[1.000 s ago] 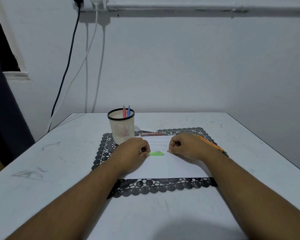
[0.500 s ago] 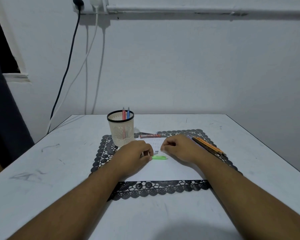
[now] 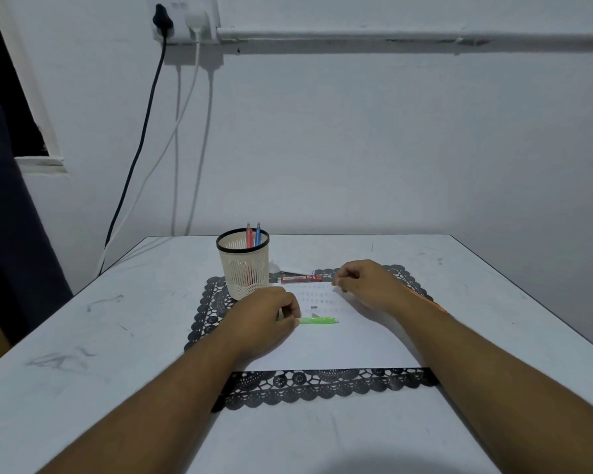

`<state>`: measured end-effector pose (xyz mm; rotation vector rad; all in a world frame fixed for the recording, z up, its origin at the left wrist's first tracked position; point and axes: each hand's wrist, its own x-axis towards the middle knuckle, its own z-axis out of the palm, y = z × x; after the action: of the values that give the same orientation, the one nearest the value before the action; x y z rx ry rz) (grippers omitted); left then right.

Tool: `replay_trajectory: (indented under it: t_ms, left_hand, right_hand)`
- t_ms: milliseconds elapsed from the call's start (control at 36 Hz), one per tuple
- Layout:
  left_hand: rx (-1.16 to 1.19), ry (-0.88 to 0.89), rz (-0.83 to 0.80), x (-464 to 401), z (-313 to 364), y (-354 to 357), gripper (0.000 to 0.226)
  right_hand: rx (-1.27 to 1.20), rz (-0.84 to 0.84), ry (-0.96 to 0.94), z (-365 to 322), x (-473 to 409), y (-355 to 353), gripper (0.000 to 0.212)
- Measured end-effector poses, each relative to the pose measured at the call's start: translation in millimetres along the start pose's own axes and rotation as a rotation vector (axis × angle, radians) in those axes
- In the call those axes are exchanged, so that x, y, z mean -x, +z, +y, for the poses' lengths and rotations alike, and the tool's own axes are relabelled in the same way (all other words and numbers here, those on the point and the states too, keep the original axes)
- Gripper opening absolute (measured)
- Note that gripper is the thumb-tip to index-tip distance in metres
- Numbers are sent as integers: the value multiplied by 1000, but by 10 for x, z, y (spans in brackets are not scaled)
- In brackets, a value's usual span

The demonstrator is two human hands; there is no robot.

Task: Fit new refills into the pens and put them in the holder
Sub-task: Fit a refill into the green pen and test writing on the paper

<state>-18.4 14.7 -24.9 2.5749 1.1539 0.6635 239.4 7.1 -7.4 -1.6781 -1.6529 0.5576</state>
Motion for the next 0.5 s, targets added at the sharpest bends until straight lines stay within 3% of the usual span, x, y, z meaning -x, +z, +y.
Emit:
replay_trajectory:
  t_ms: [222,361,500]
  left_hand:
    - [-44,41,28,-32,61,79,5]
    - [-51,37,38,-34,47,77,6]
    - [-56,23,30,-43,5,50,7]
  right_hand:
    - [230,-9,-43,-96,-441,210,11]
    - [486,-41,-93,-159,-581,353,28]
    - [489,-52,-99,-171,-671,402,13]
